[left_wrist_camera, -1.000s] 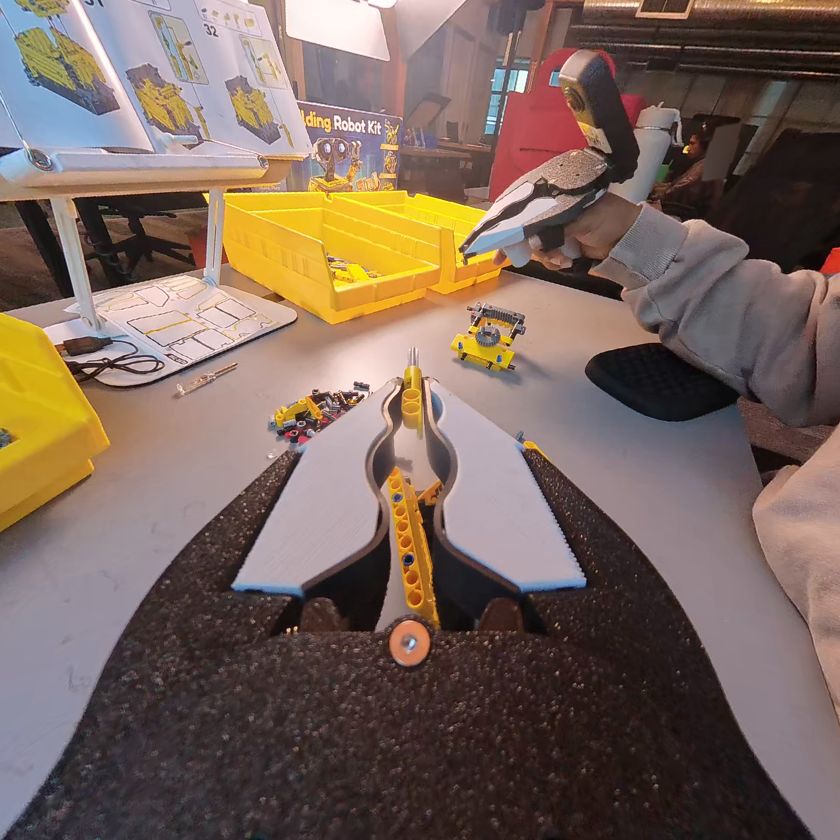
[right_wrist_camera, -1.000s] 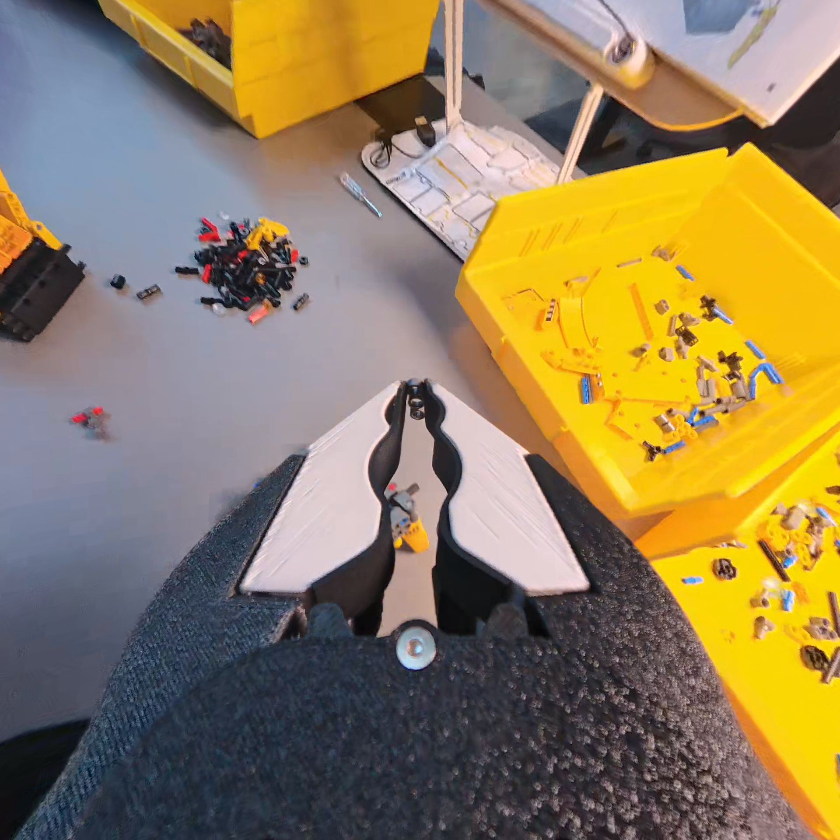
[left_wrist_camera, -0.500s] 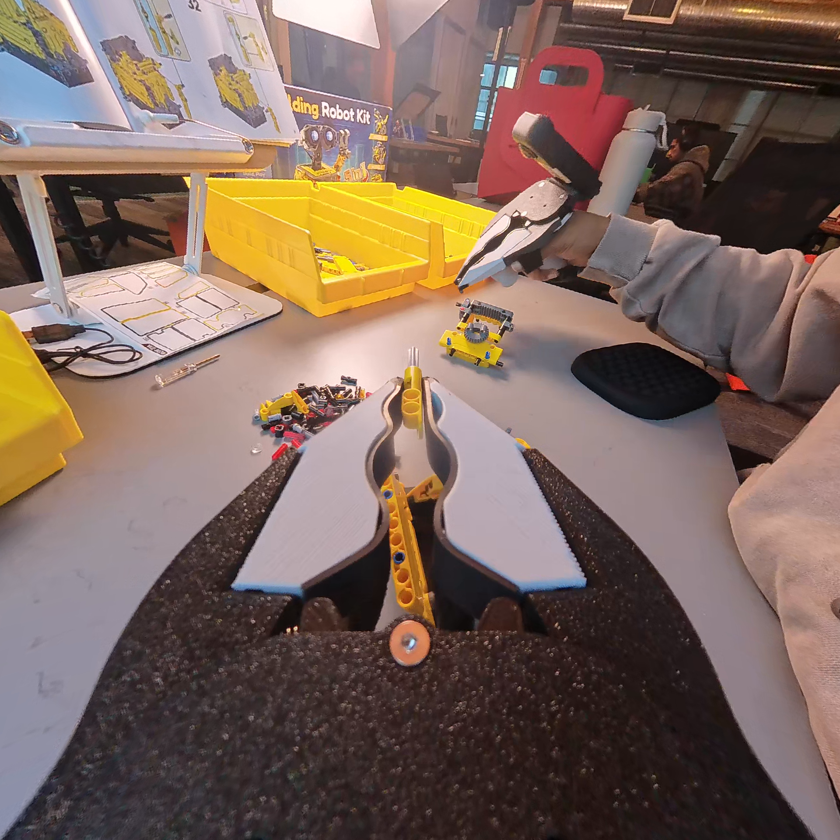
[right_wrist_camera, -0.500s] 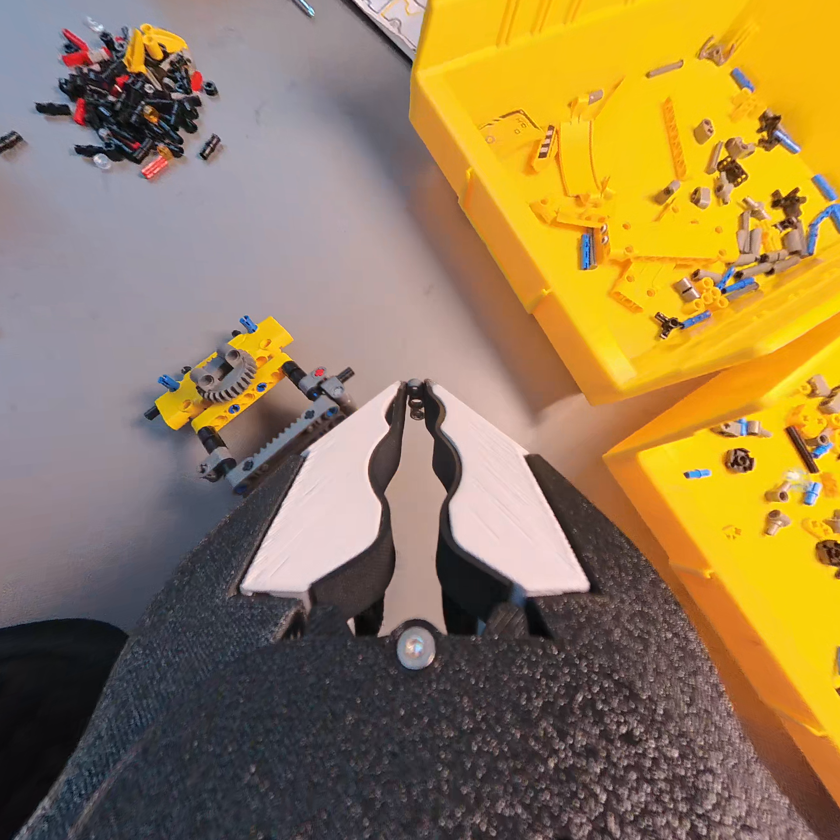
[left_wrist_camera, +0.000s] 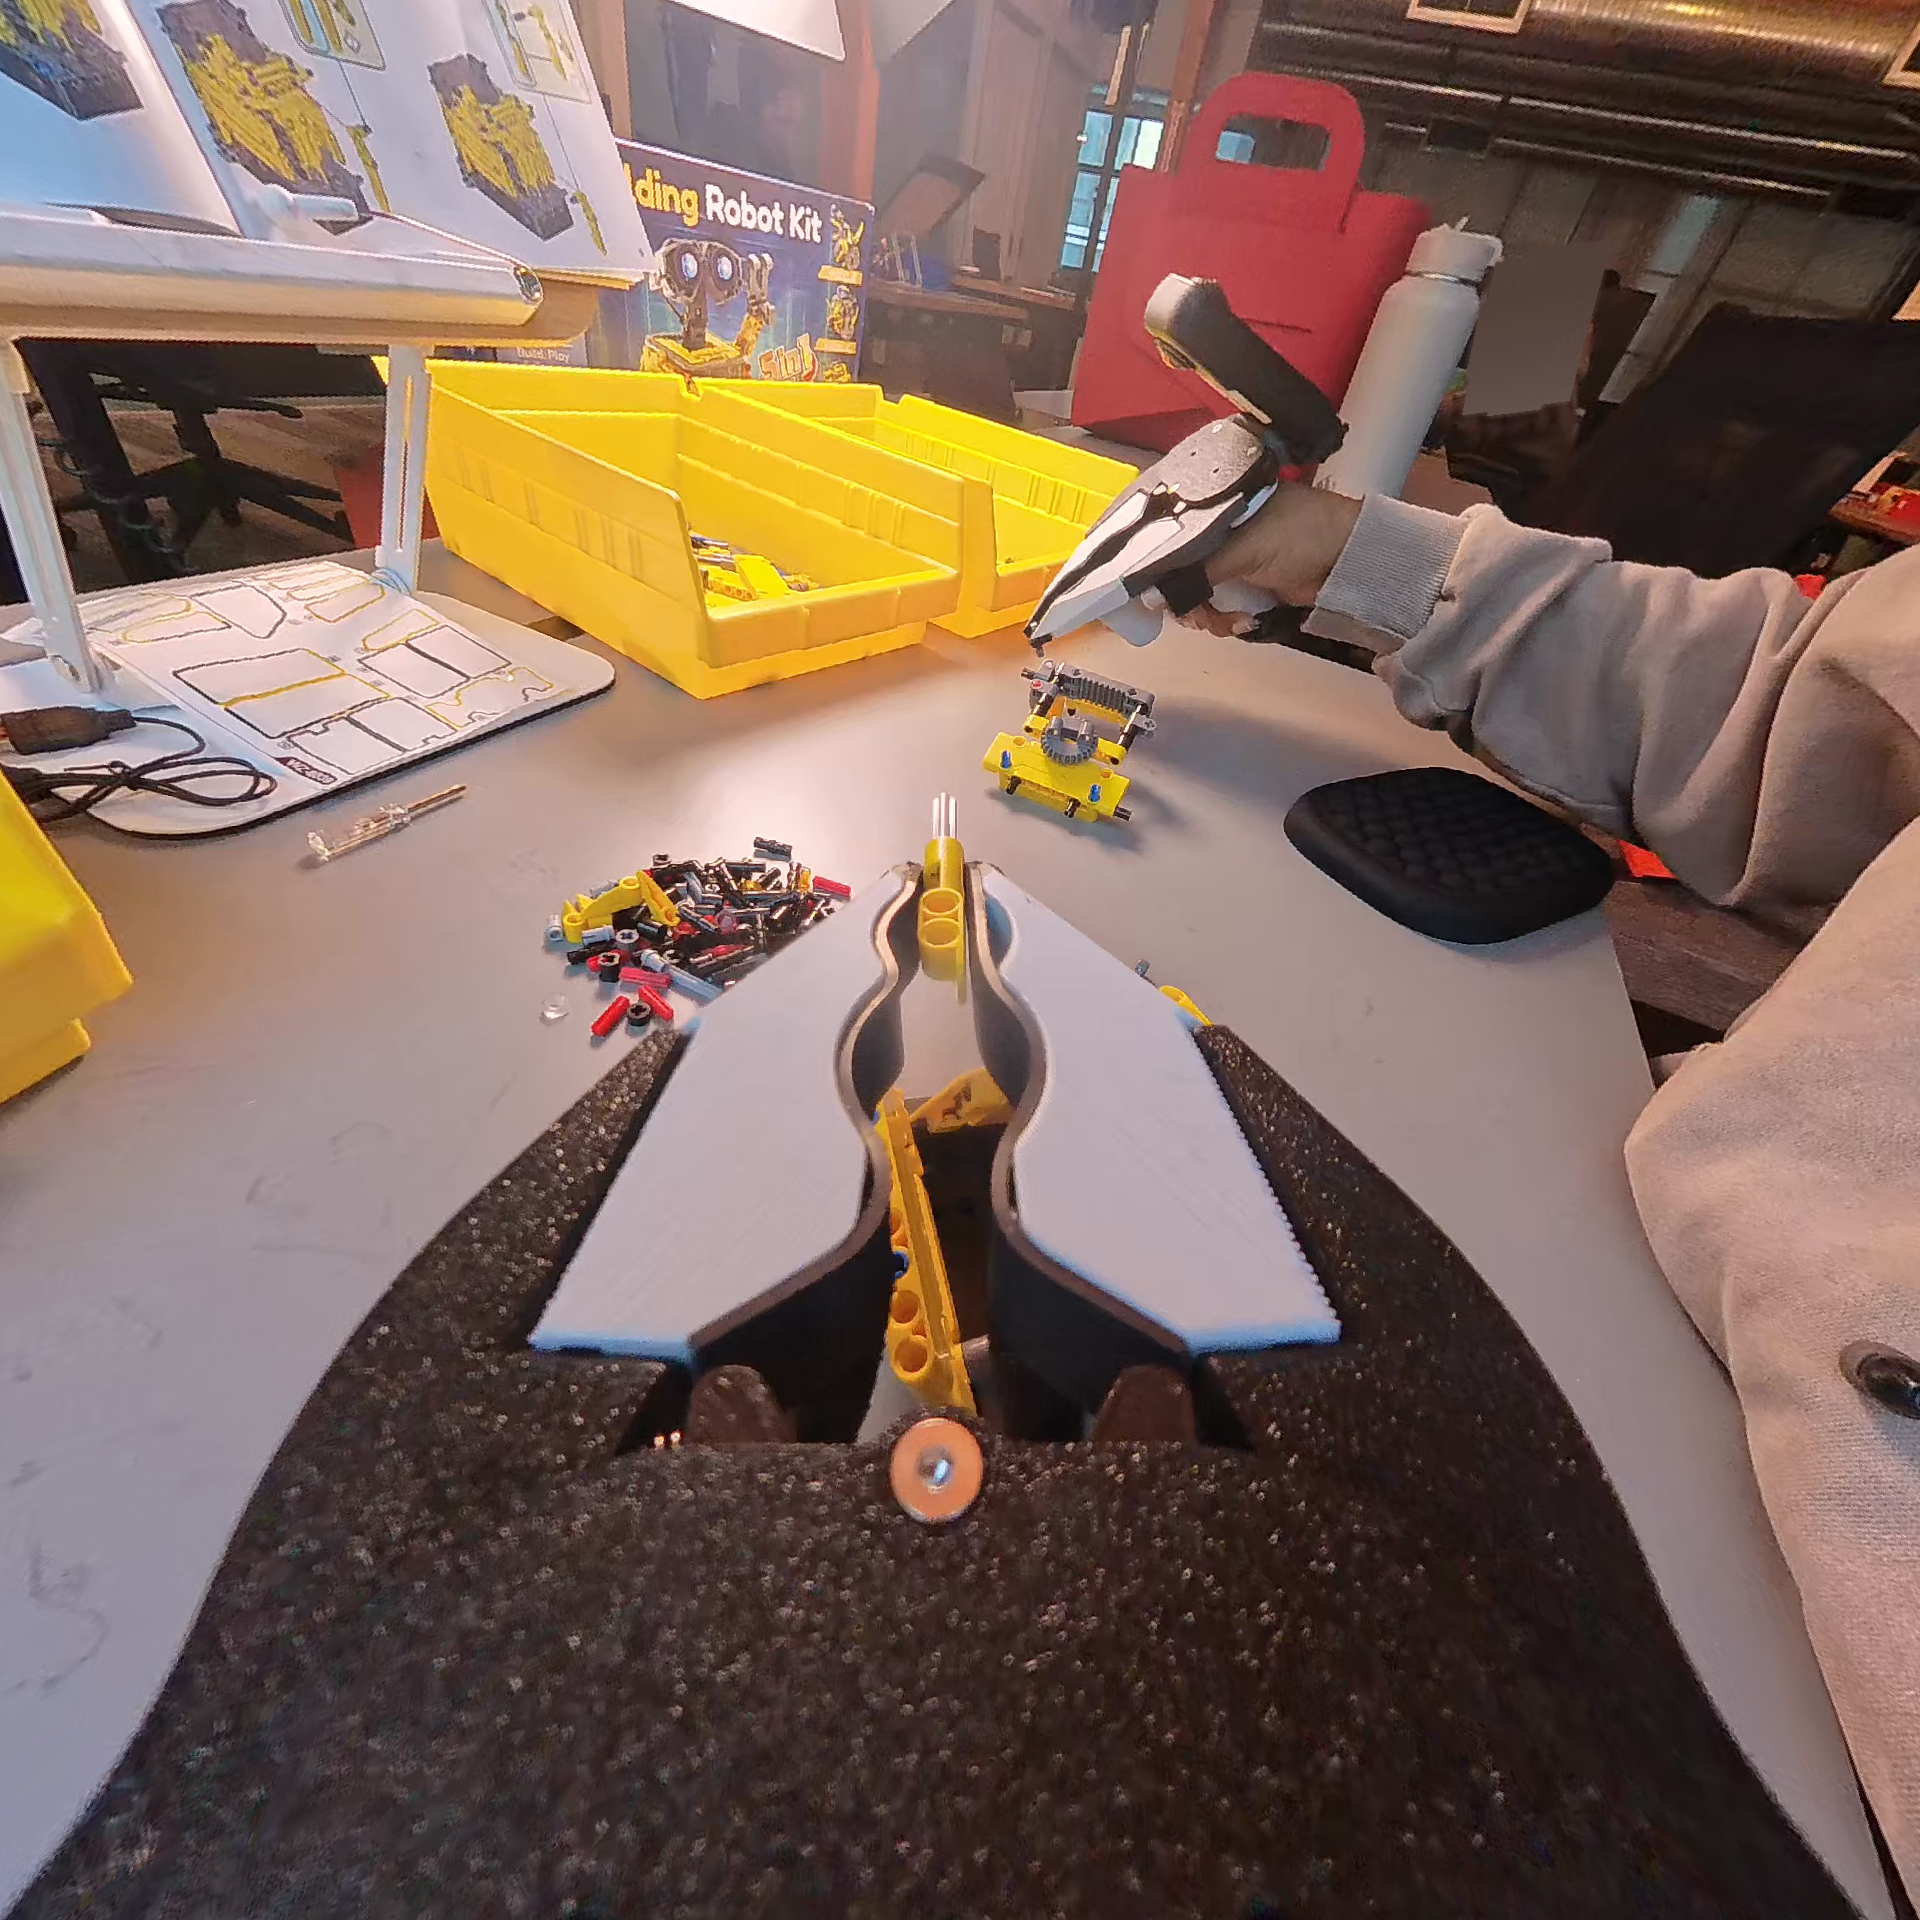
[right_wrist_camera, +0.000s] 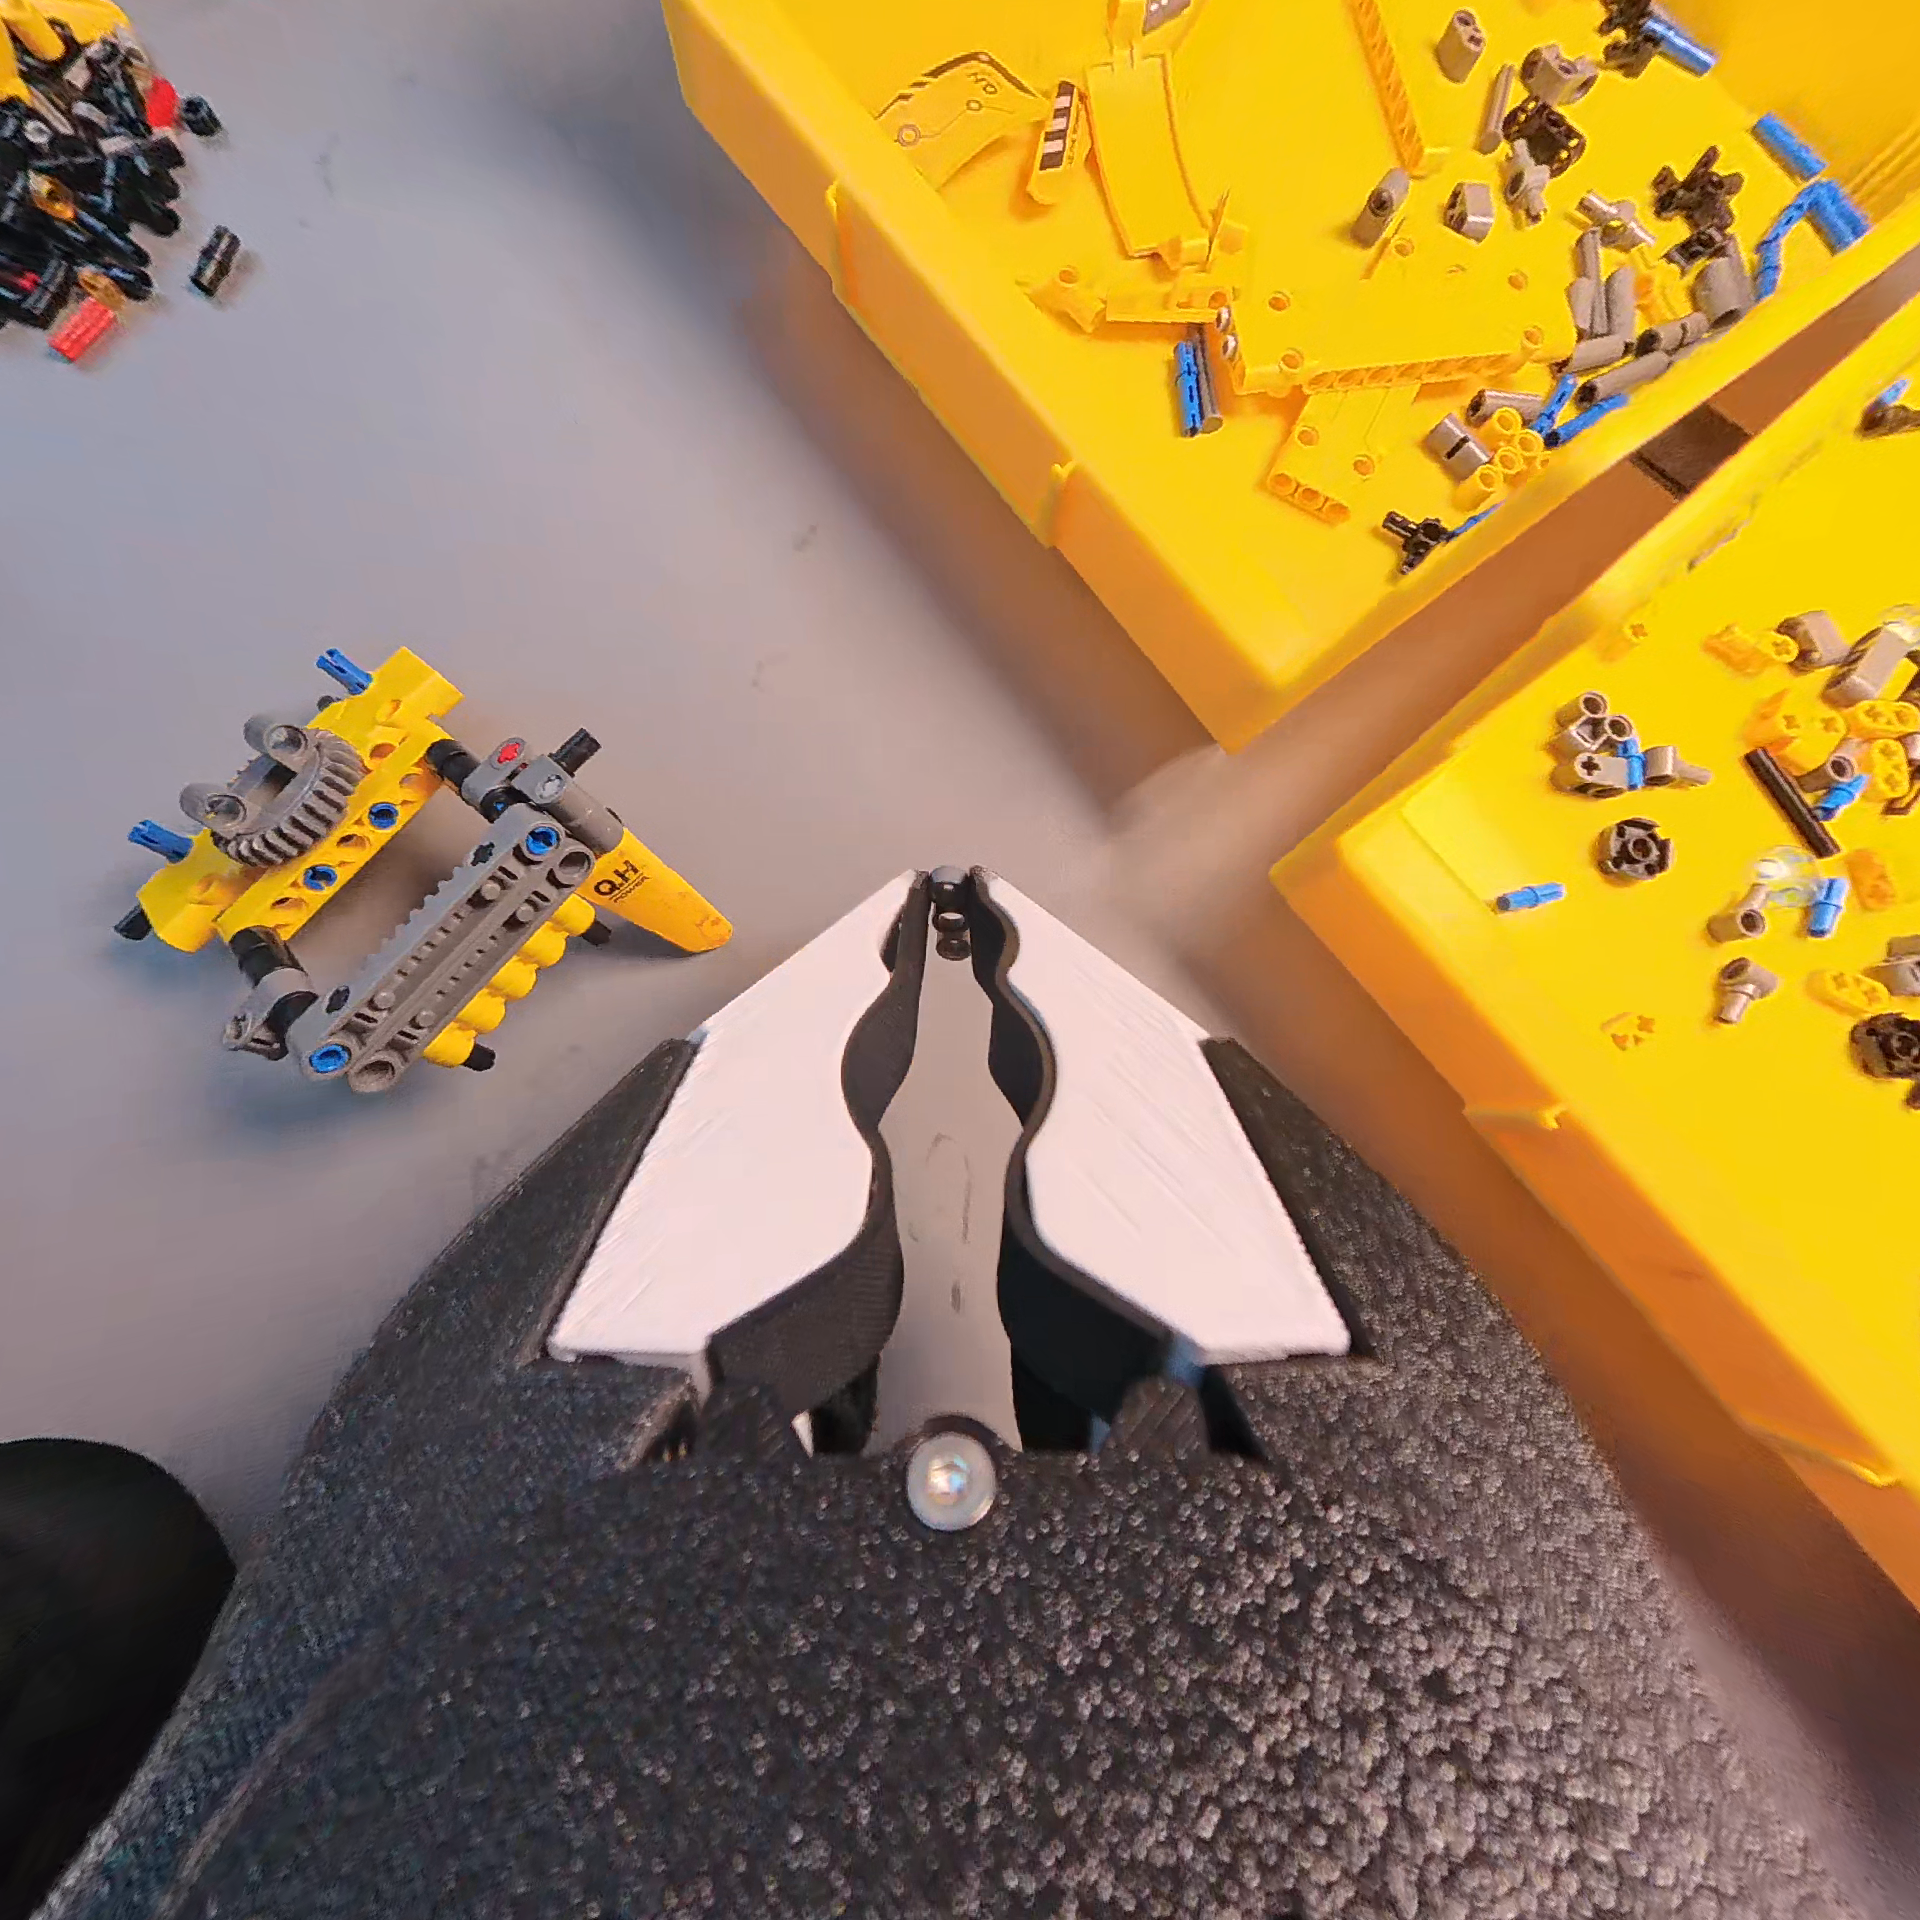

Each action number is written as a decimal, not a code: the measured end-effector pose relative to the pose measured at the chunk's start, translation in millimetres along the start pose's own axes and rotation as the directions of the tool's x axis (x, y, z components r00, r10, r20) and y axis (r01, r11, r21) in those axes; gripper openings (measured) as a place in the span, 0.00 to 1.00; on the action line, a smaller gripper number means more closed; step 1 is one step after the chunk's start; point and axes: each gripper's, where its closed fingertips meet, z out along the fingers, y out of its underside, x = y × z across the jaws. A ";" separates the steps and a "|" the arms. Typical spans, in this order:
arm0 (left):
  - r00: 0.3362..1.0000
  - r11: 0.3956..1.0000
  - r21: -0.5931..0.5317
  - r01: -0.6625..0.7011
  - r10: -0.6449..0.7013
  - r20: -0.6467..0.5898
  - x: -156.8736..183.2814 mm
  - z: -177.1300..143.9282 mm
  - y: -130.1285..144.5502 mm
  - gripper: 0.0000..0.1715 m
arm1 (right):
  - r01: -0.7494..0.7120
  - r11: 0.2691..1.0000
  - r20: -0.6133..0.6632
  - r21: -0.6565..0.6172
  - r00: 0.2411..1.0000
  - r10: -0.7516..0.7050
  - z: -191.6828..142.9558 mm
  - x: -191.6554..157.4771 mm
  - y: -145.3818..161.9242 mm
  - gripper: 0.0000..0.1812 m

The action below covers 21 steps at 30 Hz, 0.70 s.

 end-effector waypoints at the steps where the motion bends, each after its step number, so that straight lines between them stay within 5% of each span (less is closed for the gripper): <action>1: 1.000 1.000 -0.002 0.001 -0.001 -0.001 0.1 0.2 0.4 0.04 | -0.013 1.000 0.002 0.005 1.000 0.013 -0.3 1.3 1.1 0.03; 6: 1.000 1.000 -0.013 0.005 -0.006 -0.010 0.9 1.8 3.0 0.04 | -0.167 0.982 0.034 0.093 0.986 0.165 -7.0 12.2 -4.9 0.03; 12: 1.000 0.999 -0.036 0.014 -0.014 -0.015 0.6 4.3 8.4 0.04 | -0.500 0.849 0.209 0.171 0.860 0.465 -20.7 32.5 -16.8 0.03; 21: 0.999 0.998 -0.052 0.035 -0.036 -0.018 -2.0 6.2 13.5 0.04 | -0.453 0.883 0.100 0.120 0.891 0.444 -15.3 49.3 1.1 0.04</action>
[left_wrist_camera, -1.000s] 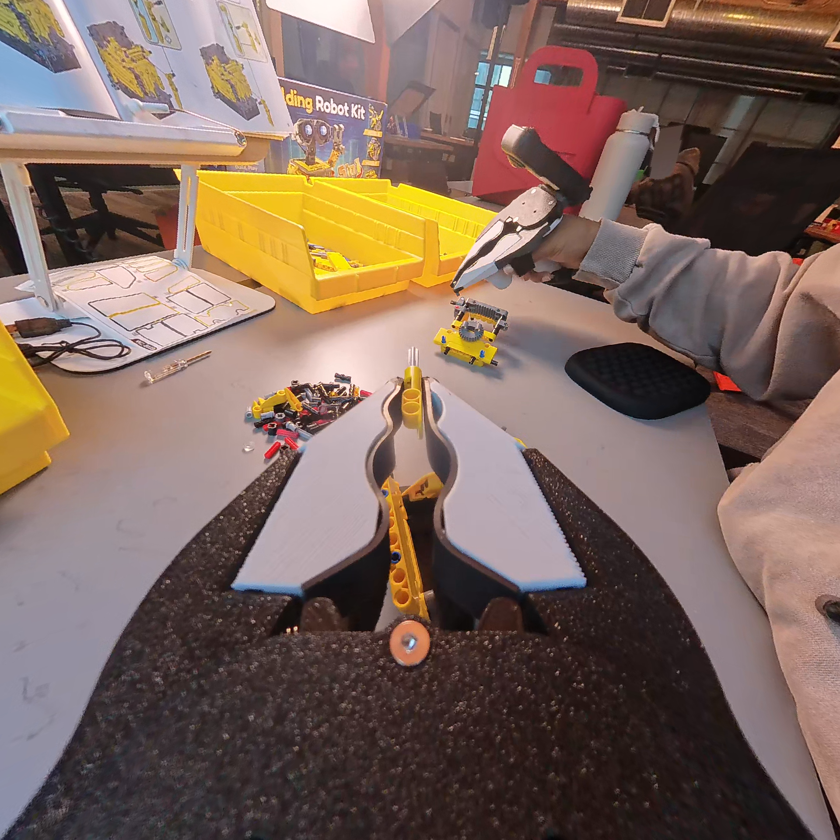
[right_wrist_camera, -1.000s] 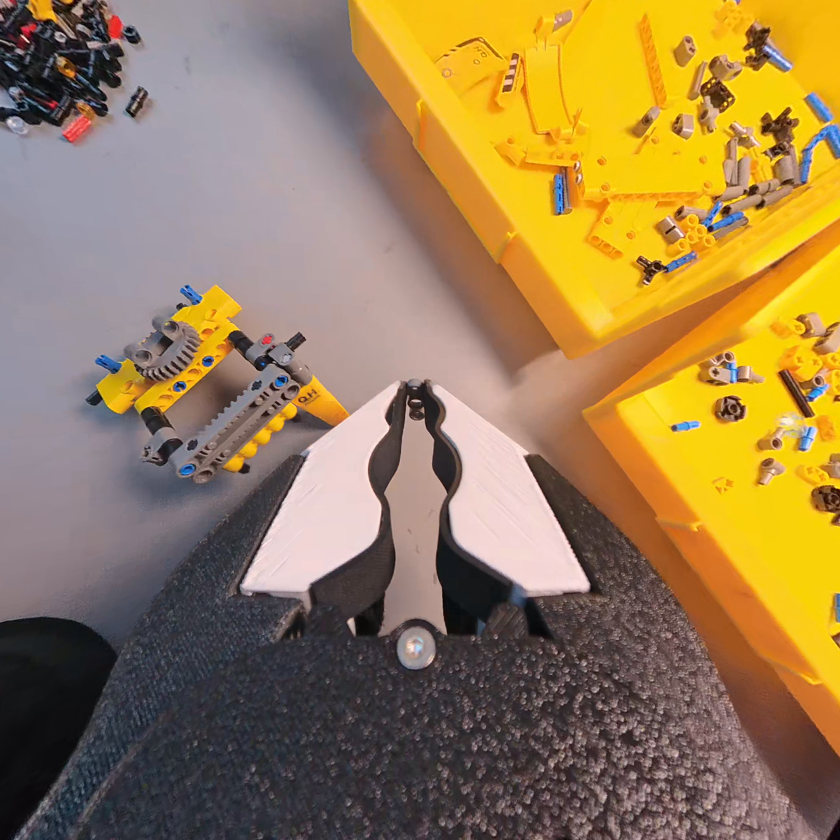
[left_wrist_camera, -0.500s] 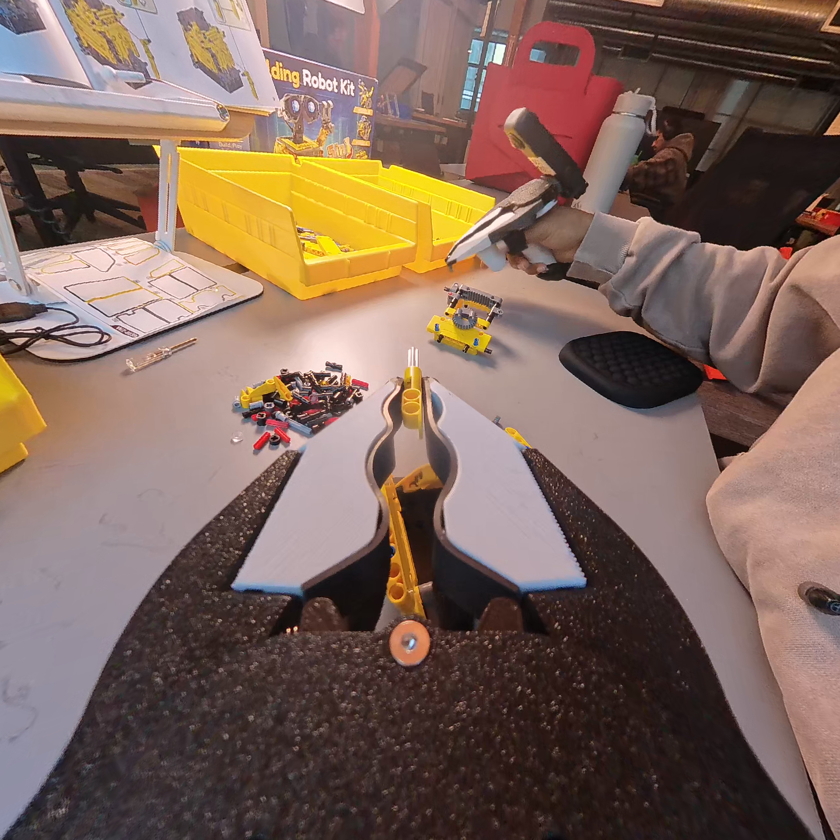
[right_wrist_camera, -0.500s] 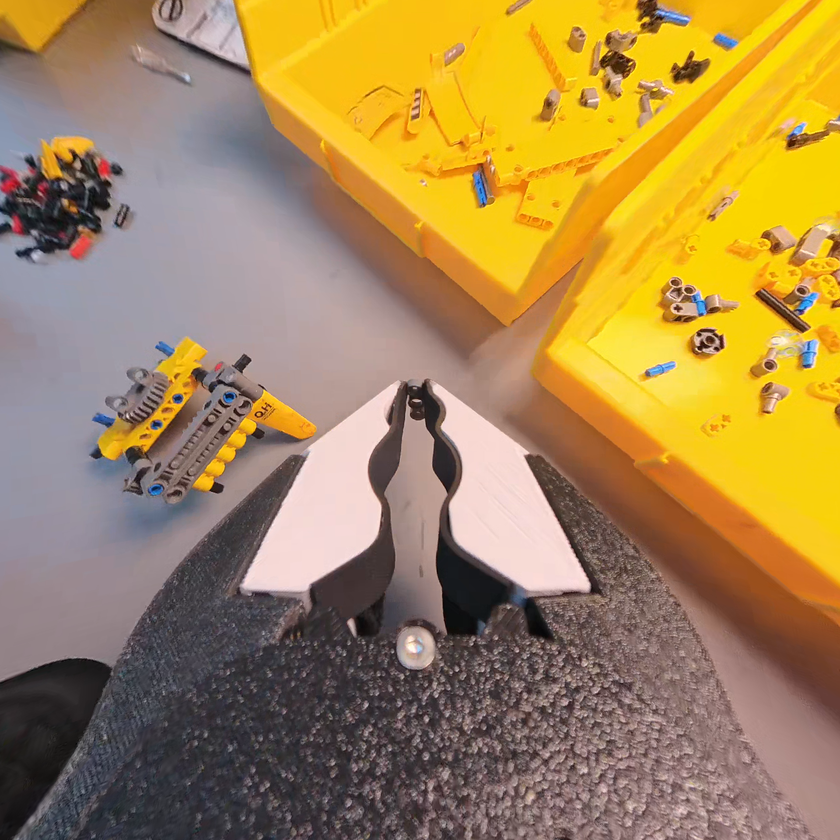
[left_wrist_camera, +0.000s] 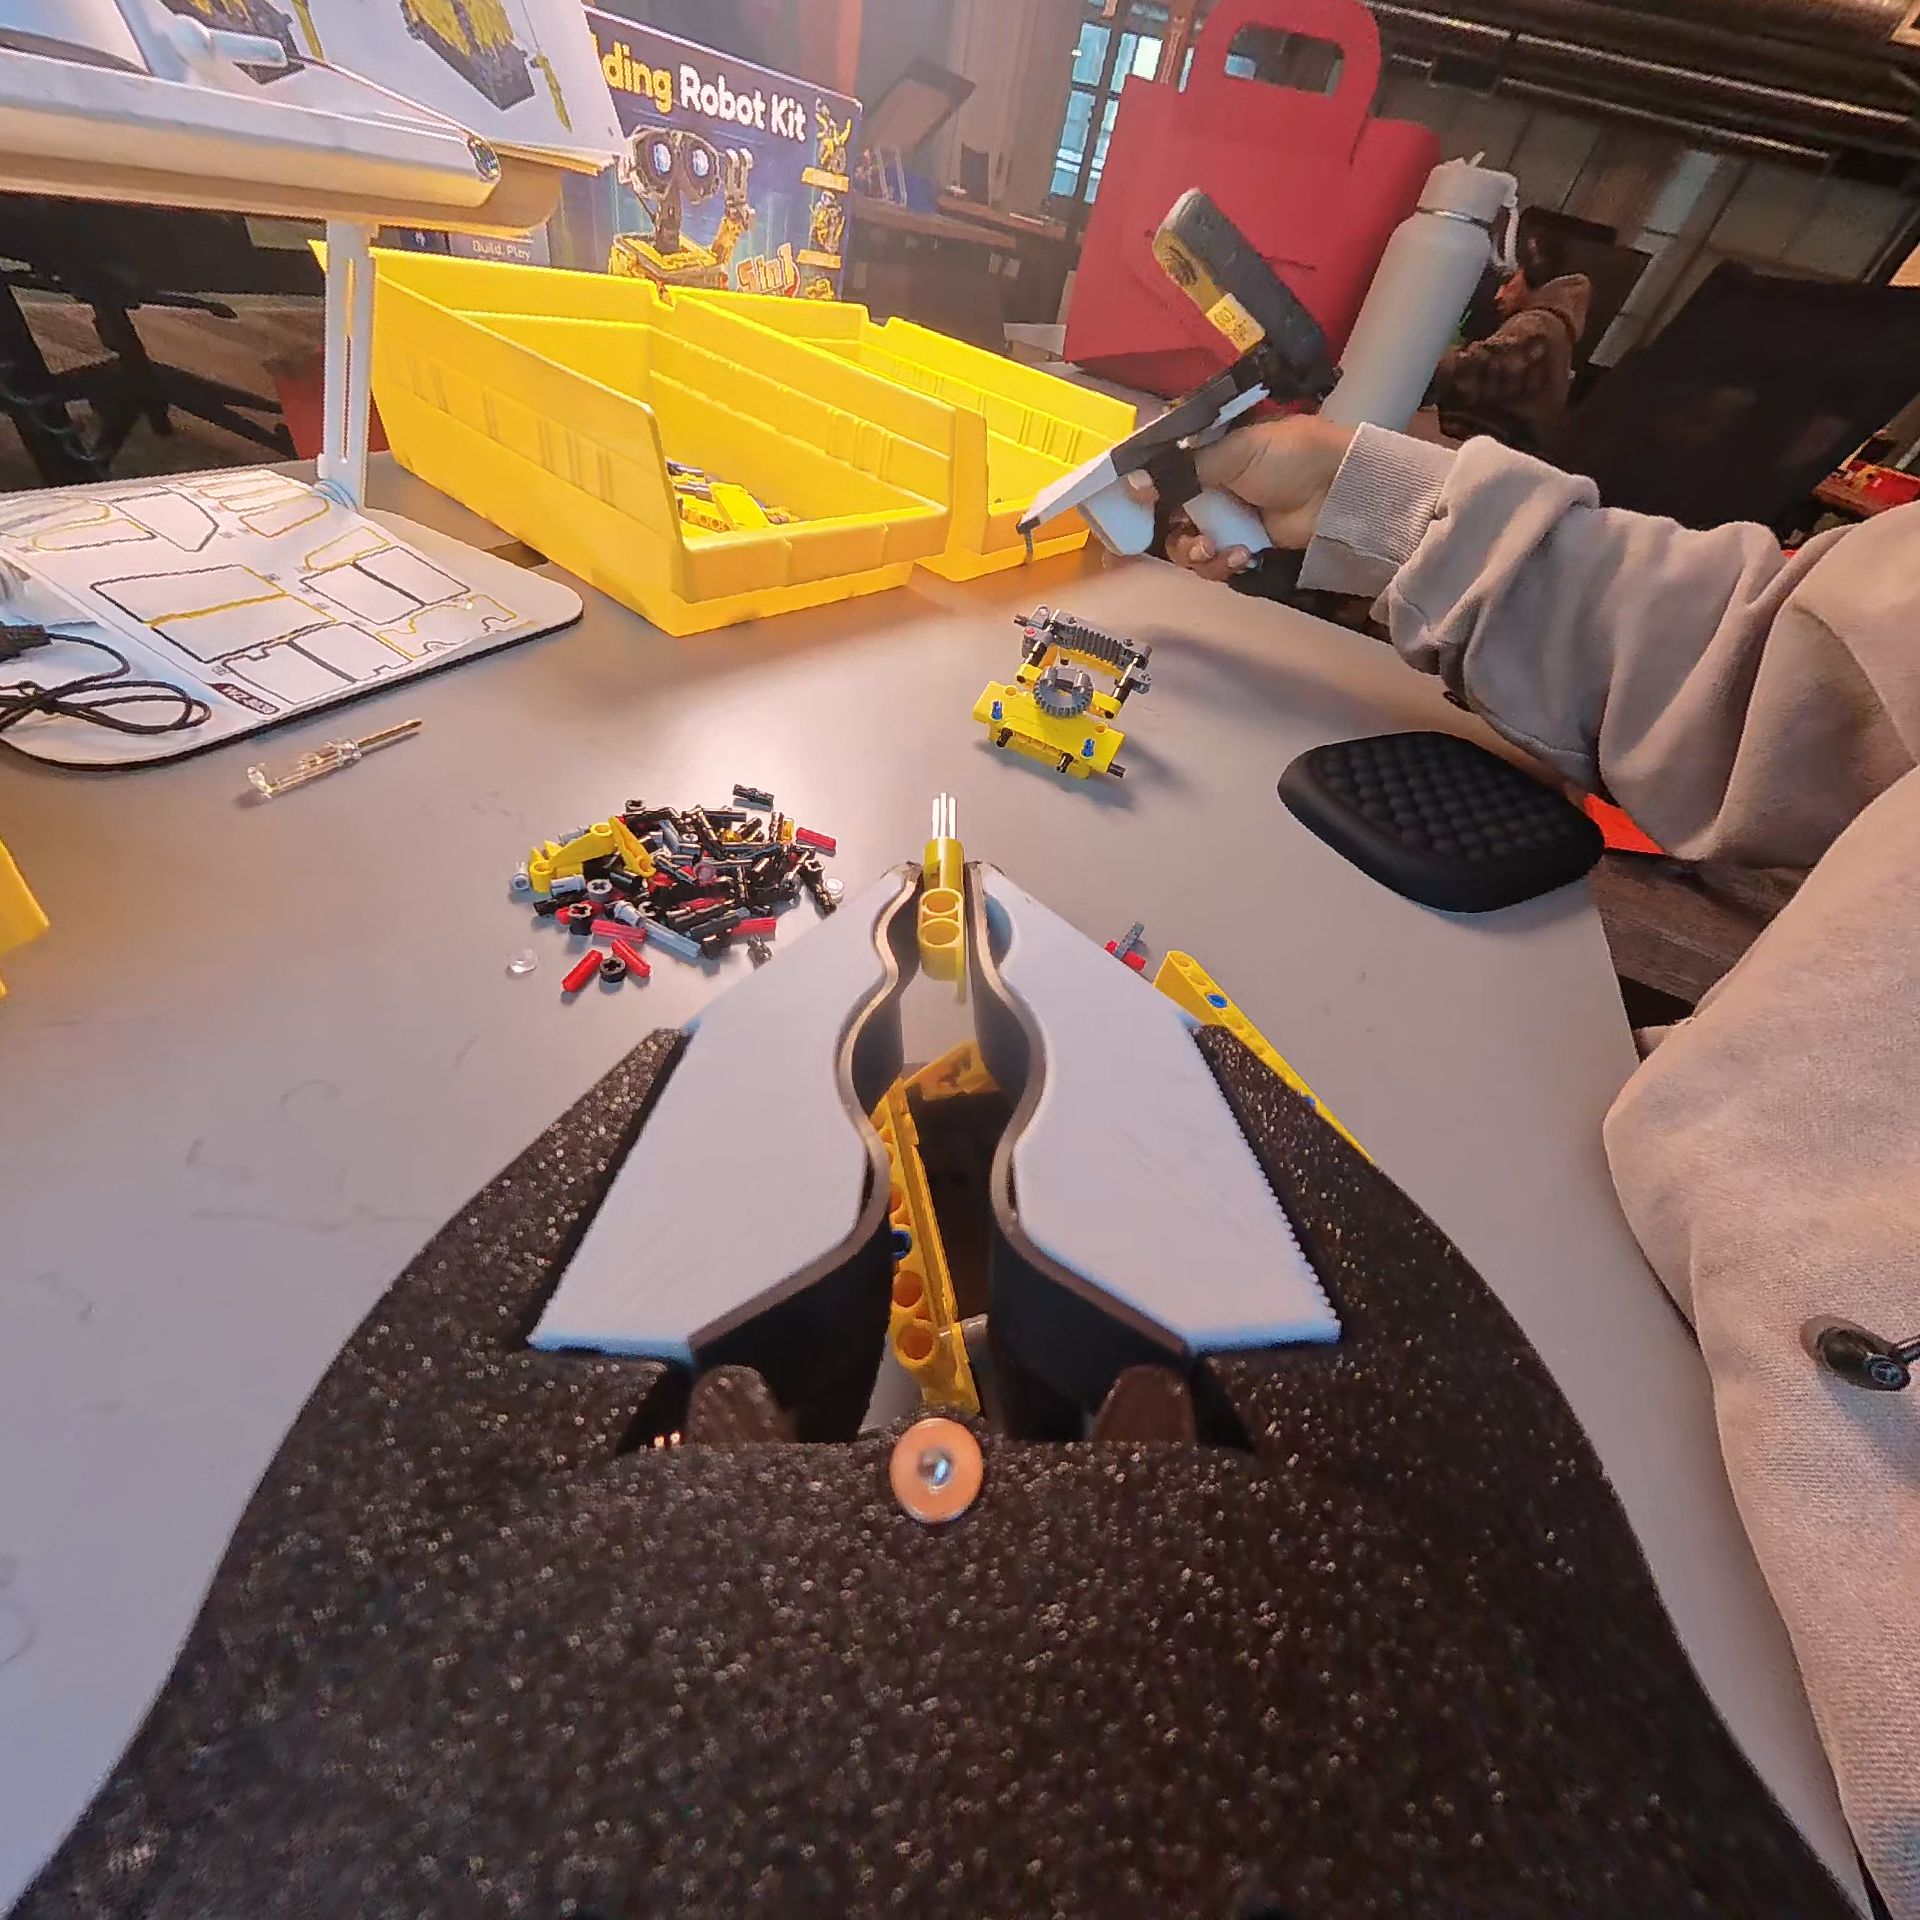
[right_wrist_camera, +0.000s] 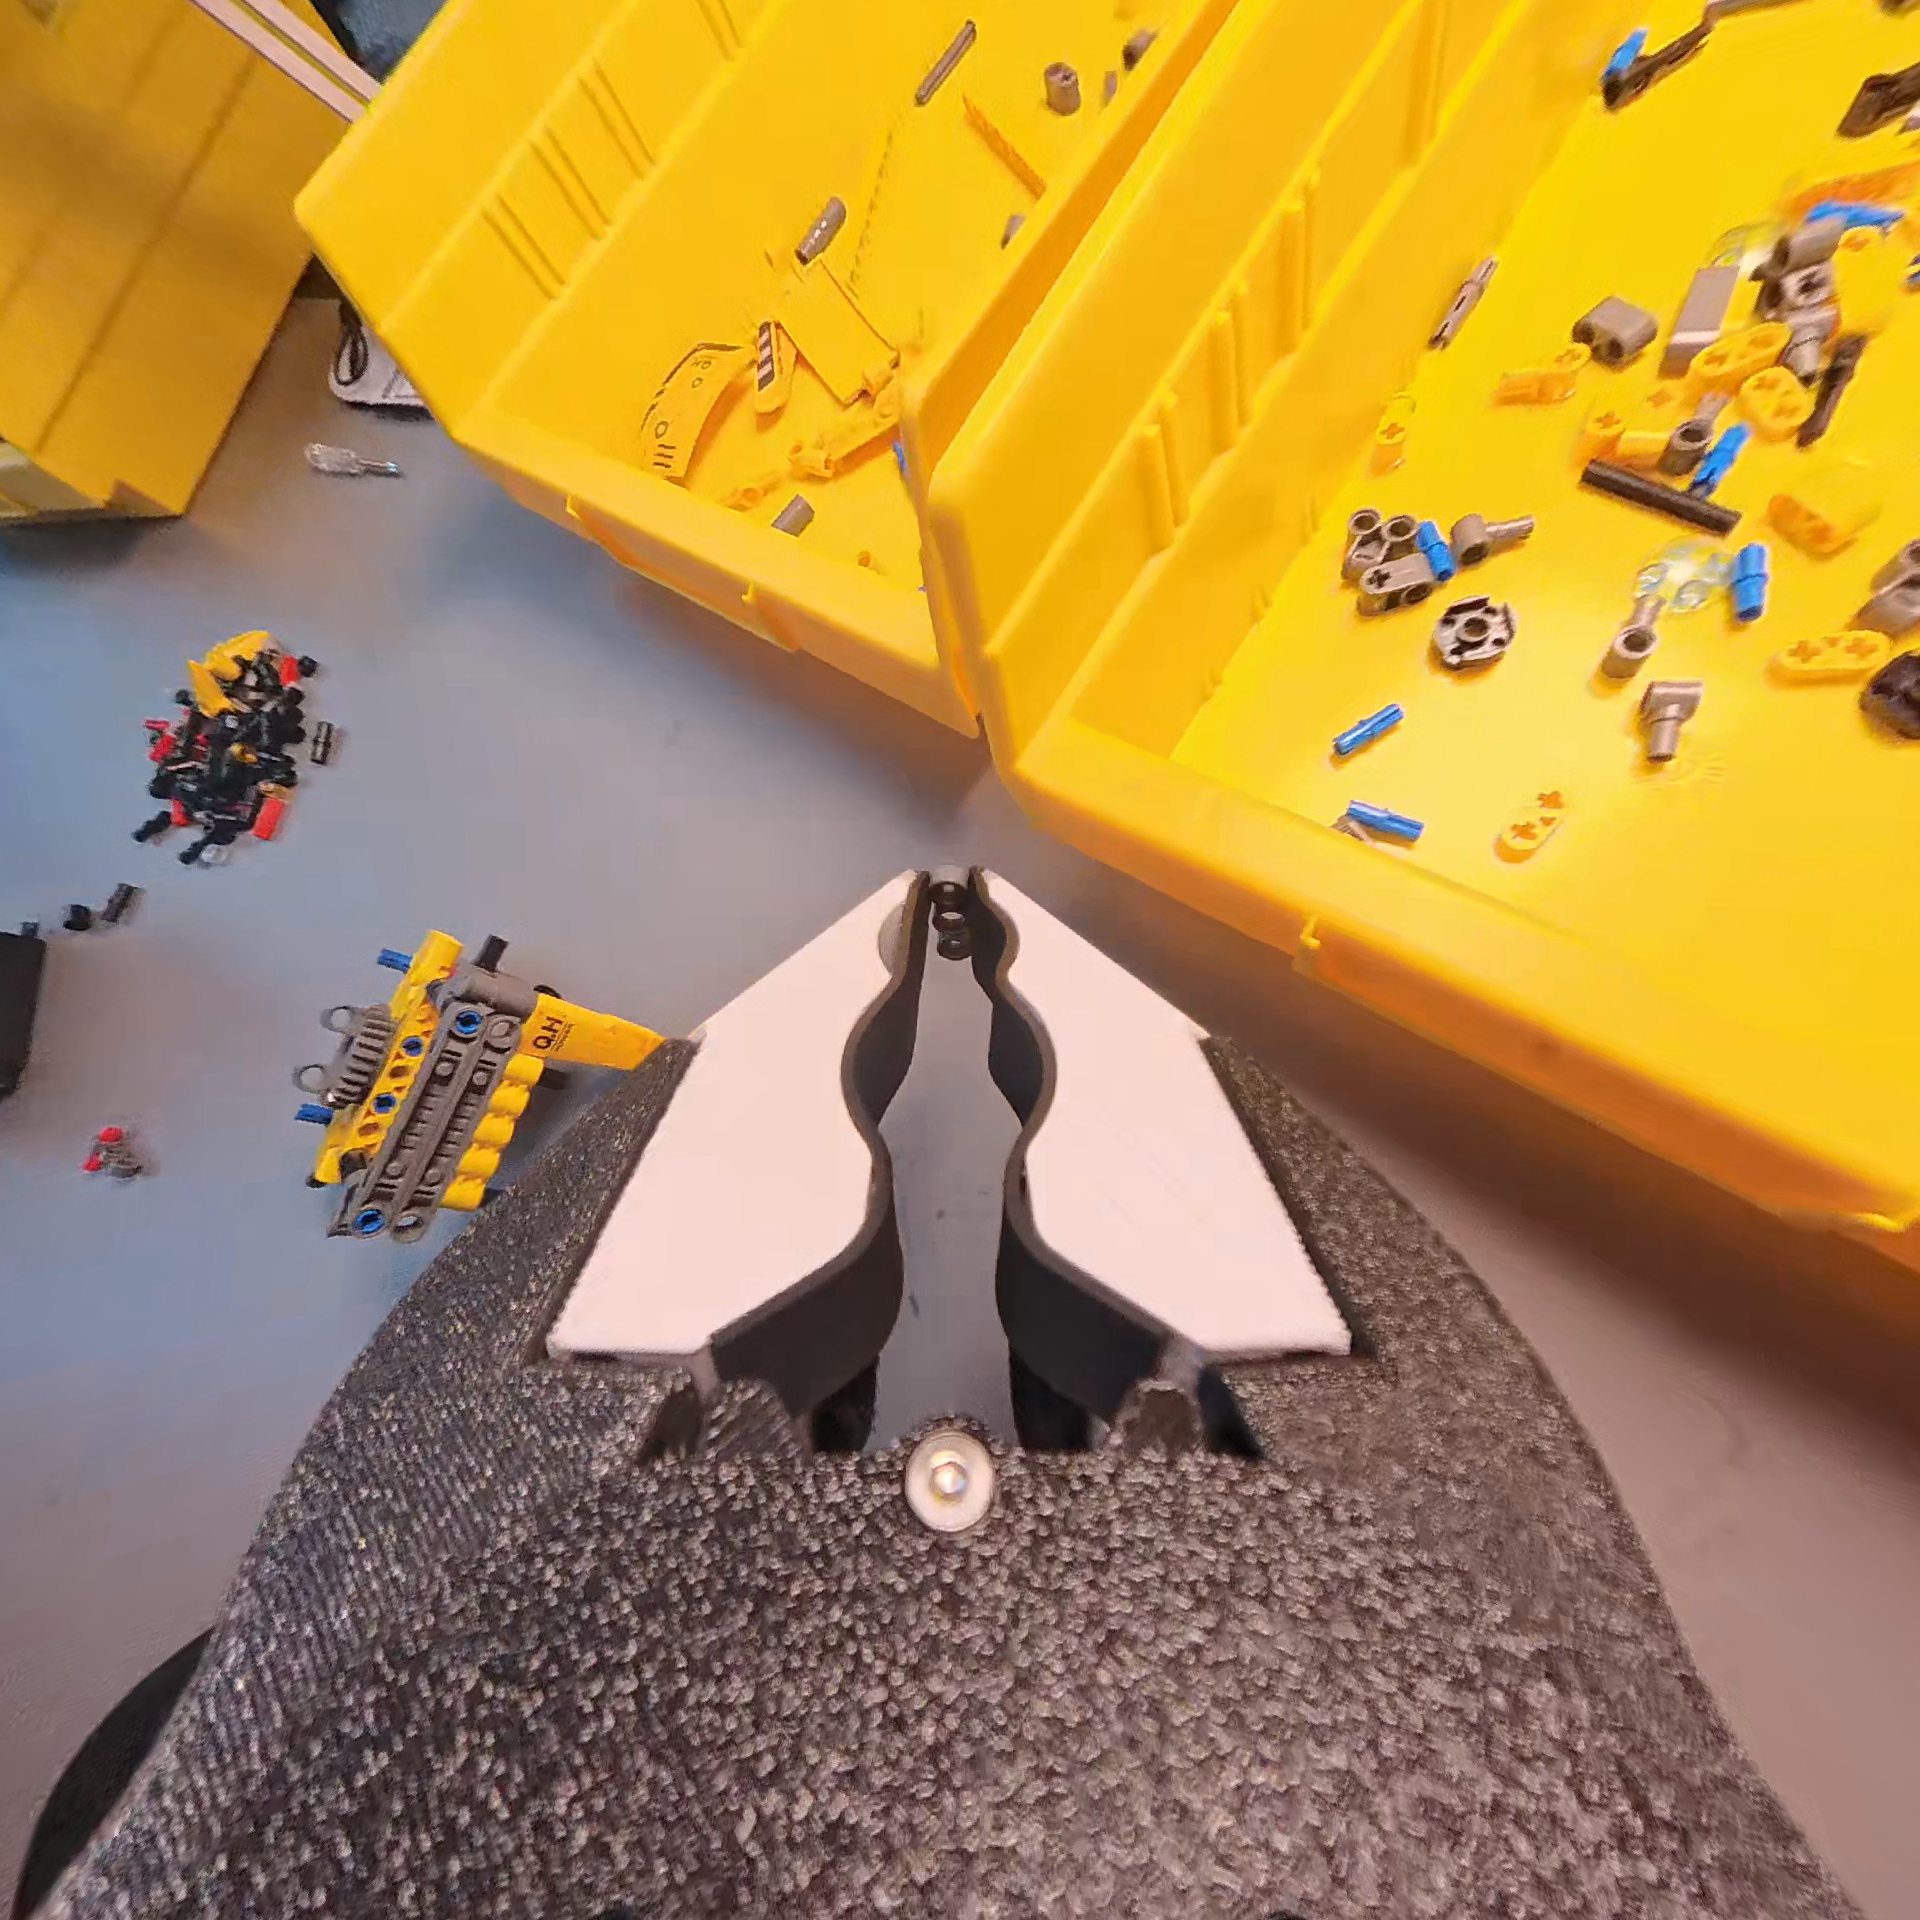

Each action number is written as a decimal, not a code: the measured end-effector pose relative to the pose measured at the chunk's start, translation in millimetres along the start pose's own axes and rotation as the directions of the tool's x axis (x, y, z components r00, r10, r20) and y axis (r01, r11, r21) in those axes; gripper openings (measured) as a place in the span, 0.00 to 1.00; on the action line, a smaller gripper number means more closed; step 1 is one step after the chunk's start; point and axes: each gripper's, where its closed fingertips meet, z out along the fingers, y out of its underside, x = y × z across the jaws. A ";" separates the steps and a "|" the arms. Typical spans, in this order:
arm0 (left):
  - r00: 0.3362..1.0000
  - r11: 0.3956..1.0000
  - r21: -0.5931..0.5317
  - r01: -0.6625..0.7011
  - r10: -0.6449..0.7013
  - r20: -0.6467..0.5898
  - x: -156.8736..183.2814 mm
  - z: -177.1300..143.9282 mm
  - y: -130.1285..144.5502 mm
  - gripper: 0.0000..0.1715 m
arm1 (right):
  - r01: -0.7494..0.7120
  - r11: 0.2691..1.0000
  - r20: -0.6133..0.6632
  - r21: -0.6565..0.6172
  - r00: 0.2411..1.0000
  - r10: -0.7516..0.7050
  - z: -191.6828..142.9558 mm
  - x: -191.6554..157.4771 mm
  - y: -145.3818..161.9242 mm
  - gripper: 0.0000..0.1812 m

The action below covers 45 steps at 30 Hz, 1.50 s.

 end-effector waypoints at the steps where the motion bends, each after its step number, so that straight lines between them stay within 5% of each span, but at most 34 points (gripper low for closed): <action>1: 1.000 1.000 -0.003 0.003 -0.003 -0.001 -0.2 0.5 0.8 0.04 | 0.019 1.000 -0.022 0.007 1.000 -0.018 -1.9 2.9 -4.8 0.04; 10: 1.000 1.000 -0.016 0.009 -0.009 0.001 -1.5 1.8 4.0 0.04 | 0.118 0.992 -0.245 0.038 0.964 -0.106 -8.0 47.0 -56.6 0.06; 17: 1.000 1.000 -0.006 0.009 -0.009 0.001 -1.4 -0.3 1.9 0.03 | 0.142 0.962 -0.216 0.233 0.972 -0.091 -13.4 38.2 -91.4 0.12; 21: 0.999 1.000 0.013 -0.020 0.020 -0.031 6.2 0.9 -1.9 0.04 | 0.261 0.883 -0.149 0.391 0.964 -0.218 -31.8 -18.4 -110.2 0.13; 26: 0.991 0.993 0.036 -0.116 0.118 -0.055 19.3 3.3 -6.5 0.04 | 0.373 0.810 0.107 0.452 0.879 -0.464 -21.9 -145.0 -88.9 0.14; 31: 0.979 0.979 0.084 -0.184 0.191 -0.075 31.9 0.5 -14.6 0.04 | 0.497 0.714 0.404 0.493 0.596 -0.694 -5.6 -298.7 -28.5 0.11; 35: 0.964 0.968 0.116 -0.222 0.236 -0.123 46.5 -1.9 -18.7 0.04 | 0.612 0.589 0.509 0.527 0.328 -0.796 8.4 -390.8 28.1 0.10; 39: 0.947 0.960 0.109 -0.258 0.273 -0.168 57.8 -1.7 -14.3 0.04 | 0.673 0.495 0.488 0.549 0.222 -0.844 28.3 -425.7 53.4 0.09; 45: 0.940 0.961 0.068 -0.268 0.276 -0.198 61.5 1.9 -6.5 0.04 | 0.708 0.434 0.440 0.558 0.191 -0.877 33.4 -425.8 58.7 0.02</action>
